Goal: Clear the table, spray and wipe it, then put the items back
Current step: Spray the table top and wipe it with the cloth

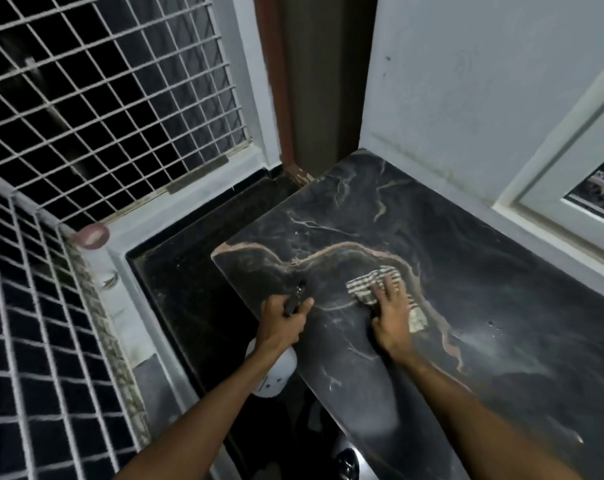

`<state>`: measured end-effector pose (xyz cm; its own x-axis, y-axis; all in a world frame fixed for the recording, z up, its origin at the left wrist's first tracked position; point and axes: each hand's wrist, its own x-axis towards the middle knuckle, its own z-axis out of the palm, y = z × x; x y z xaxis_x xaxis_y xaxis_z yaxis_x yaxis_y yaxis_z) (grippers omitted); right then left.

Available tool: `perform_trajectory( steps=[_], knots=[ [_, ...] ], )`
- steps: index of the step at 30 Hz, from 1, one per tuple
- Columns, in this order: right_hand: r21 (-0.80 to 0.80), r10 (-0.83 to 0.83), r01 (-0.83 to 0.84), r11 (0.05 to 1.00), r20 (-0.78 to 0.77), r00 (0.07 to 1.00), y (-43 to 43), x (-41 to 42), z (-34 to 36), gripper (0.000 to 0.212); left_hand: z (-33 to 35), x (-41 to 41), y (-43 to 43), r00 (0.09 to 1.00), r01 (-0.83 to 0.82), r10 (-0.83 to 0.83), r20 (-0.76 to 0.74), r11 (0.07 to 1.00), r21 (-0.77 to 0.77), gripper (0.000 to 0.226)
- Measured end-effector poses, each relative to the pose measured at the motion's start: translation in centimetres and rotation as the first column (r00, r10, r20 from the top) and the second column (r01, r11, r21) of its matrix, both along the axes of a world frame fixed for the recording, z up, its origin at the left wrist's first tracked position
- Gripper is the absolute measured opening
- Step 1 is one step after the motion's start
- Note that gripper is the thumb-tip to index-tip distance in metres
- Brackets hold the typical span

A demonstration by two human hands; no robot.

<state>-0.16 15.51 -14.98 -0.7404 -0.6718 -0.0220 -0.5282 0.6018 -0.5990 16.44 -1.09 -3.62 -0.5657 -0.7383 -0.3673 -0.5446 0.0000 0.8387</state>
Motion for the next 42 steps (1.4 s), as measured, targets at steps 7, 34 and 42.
perform_trajectory(
  steps=[7,34,42],
  knots=[
    [-0.038,-0.010,0.012,0.999,0.034,0.999,-9.3,-1.6,0.4,0.071,0.0,-3.4,-6.1,0.998,-0.034,0.034,-0.055,0.999,-0.008,0.038],
    [0.069,-0.091,0.095,0.993,-0.061,0.994,-33.4,-18.5,0.3,0.068,-1.6,-22.9,-28.4,0.921,0.342,-0.353,-0.165,0.935,-0.093,0.037],
    [0.102,-0.141,0.145,0.984,-0.049,0.989,-26.2,-17.3,0.9,0.075,-2.2,-24.4,-26.3,0.883,0.436,-0.450,-0.131,0.891,-0.126,0.044]
  ],
)
